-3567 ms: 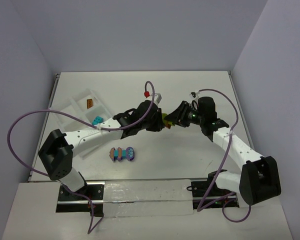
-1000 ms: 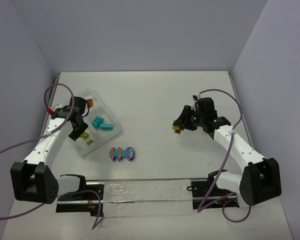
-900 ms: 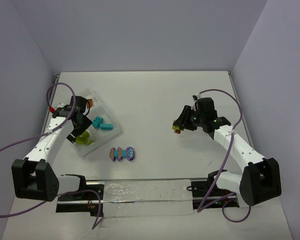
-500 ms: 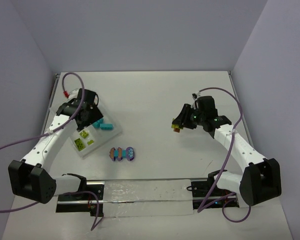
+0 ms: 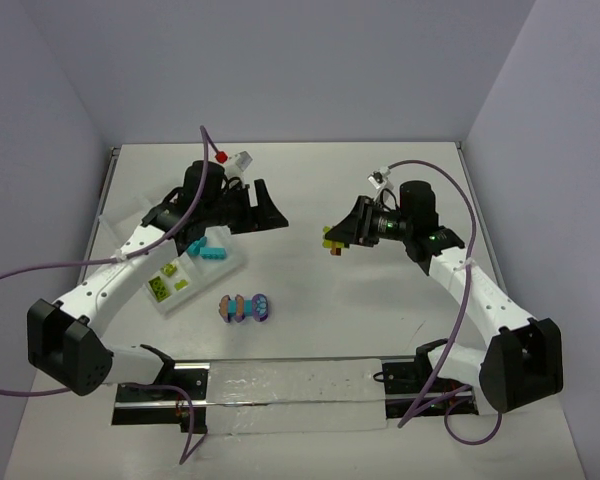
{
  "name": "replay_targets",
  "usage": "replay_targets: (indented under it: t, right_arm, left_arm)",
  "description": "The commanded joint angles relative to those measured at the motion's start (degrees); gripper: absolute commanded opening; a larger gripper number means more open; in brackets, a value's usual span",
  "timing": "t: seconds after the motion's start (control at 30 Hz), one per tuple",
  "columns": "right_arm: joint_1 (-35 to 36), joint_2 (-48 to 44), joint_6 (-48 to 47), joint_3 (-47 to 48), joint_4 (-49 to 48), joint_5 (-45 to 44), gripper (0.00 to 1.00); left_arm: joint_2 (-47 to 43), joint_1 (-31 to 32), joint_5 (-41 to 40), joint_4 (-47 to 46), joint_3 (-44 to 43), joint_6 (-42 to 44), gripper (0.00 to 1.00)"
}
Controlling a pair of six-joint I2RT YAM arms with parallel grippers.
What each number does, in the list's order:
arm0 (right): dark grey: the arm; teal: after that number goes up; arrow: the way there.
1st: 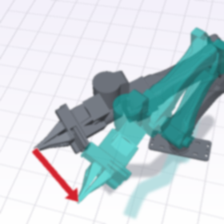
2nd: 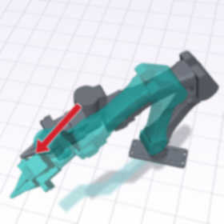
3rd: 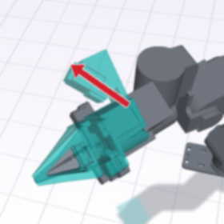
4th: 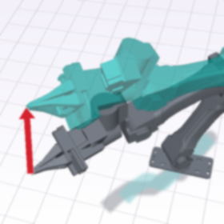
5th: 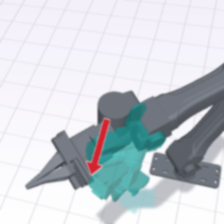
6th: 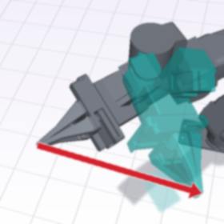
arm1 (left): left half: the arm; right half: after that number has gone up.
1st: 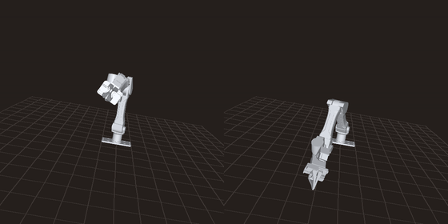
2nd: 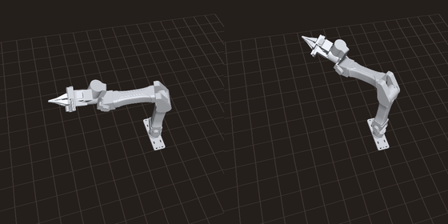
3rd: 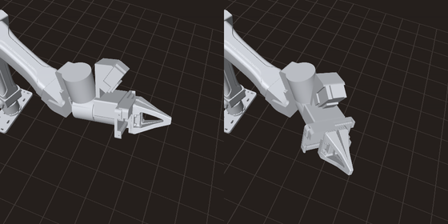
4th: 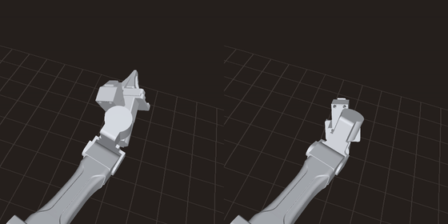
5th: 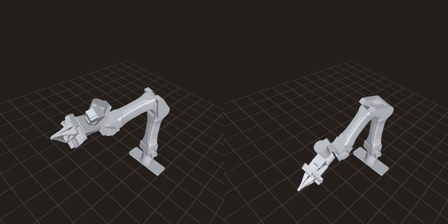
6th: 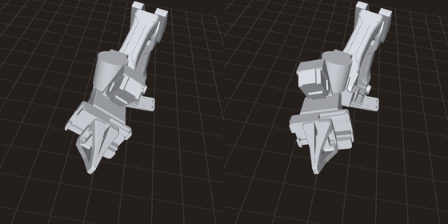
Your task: Sort the legos into containers by color
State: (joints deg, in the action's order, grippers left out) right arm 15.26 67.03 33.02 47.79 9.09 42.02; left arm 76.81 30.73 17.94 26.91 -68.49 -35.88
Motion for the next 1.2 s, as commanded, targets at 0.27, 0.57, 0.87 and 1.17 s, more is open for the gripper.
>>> replay_targets:
  t: [0.27, 0.57, 0.87, 1.17]
  right_arm:
    - [2.94, -1.39, 3.93, 1.87, -11.51, 12.0, 0.0]
    - [3.02, 0.16, 15.56, 1.29, -18.72, 9.51, 0.0]
    - [3.16, 3.19, 28.81, 0.41, -27.96, 4.59, 0.0]
    - [3.88, 4.64, 28.93, 2.96, -26.46, 1.82, 0.0]
  left_arm:
    - [4.32, -0.04, 28.96, -36.71, 8.3, -15.85, 0.86]
    - [2.06, 0.12, 26.28, -38.41, 11.58, -15.73, 0.84]
    - [3.14, -0.98, 30.72, -64.0, 21.11, -32.27, 0.81]
    - [5.44, -1.11, 32.24, -78.13, 23.18, -39.71, 0.75]
